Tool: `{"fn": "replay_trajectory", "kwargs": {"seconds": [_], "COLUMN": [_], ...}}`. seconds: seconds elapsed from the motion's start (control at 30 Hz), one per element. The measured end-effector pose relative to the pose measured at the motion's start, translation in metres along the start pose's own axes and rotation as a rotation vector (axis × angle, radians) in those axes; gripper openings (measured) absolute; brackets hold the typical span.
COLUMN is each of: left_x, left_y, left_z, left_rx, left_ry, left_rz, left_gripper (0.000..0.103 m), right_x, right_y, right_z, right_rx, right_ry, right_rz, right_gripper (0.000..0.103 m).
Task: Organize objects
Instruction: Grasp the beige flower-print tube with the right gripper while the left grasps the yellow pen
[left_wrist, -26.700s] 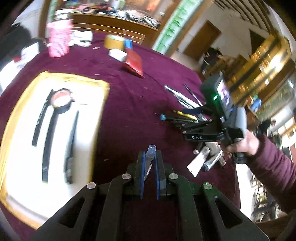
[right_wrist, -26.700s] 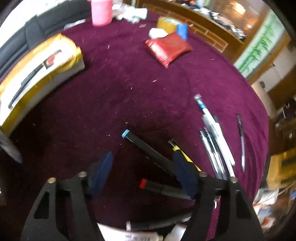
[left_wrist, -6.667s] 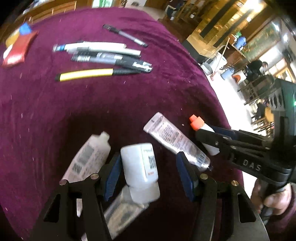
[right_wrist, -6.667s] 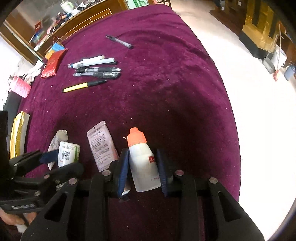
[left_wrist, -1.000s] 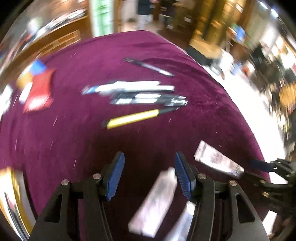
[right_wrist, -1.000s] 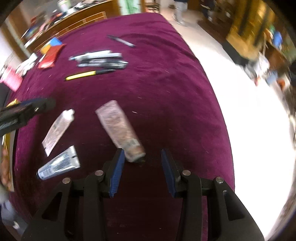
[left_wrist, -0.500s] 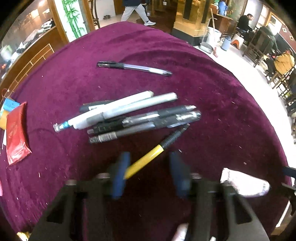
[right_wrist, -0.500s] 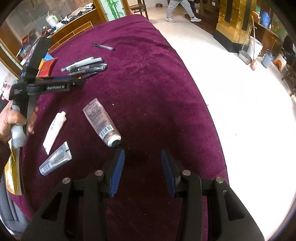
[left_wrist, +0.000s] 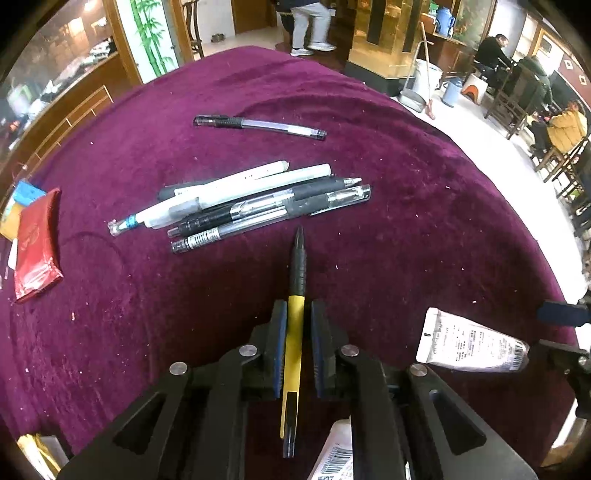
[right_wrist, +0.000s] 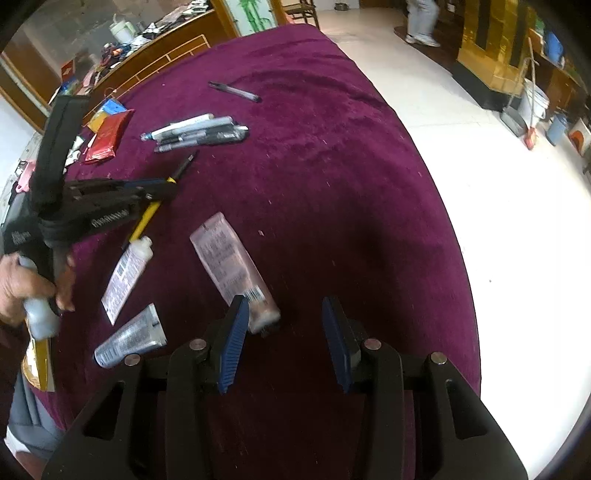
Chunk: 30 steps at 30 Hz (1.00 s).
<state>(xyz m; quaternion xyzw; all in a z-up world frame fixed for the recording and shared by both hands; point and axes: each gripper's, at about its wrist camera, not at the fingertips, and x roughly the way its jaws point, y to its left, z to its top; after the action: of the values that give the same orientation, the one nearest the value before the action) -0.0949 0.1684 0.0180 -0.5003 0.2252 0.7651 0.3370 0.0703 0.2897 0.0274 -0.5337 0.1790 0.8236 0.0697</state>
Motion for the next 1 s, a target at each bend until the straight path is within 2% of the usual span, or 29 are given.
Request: {"fn": "replay_trajectory", "kwargs": {"seconds": [0.07,0.17,0.33,0.4,0.57,0.6,0.63,0.73,1.0], "left_x": [-0.001,-0.01,-0.04,-0.056,-0.077,-0.081,-0.083,-0.089,-0.116], "left_y": [0.006,0.016,0.036,0.044,0.056,0.057,0.059,0.062,0.077], "left_z": [-0.003,-0.01,-0.029,-0.038,-0.056,-0.06,-0.064,-0.075,-0.11], "left_rx": [-0.045,-0.1,-0.193,-0.23,-0.29,-0.303,-0.313,-0.339,-0.412], "left_ry": [0.007,-0.011,-0.076,-0.111,-0.15,-0.155,-0.16,-0.173,-0.224], "left_rz": [-0.026,-0.061,-0.099,-0.119,-0.165,-0.172,-0.173,-0.178,-0.198], "left_gripper": [0.005,0.005,0.005,0.005,0.005,0.005,0.005,0.005,0.005], "right_x": [0.004,0.011,0.028,0.037,0.044,0.046,0.046,0.044,0.028], "right_y": [0.005,0.01,0.026,0.032,0.051,0.055,0.057,0.052,0.031], "right_z": [0.006,0.013,0.016,0.016,0.018,0.017,0.016,0.018,0.01], "right_rx": [-0.038,-0.08,-0.174,-0.201,-0.284,-0.3,-0.31,-0.27,-0.062], "right_ry": [0.003,0.022,0.061,0.079,0.061,0.061,0.062,0.071,0.089], "right_rz": [0.007,0.04,0.065,0.052,0.001,-0.015,-0.028,0.006,0.165], "right_gripper": [0.039,0.039,0.039,0.039,0.044,0.043,0.037,0.032,0.031]}}
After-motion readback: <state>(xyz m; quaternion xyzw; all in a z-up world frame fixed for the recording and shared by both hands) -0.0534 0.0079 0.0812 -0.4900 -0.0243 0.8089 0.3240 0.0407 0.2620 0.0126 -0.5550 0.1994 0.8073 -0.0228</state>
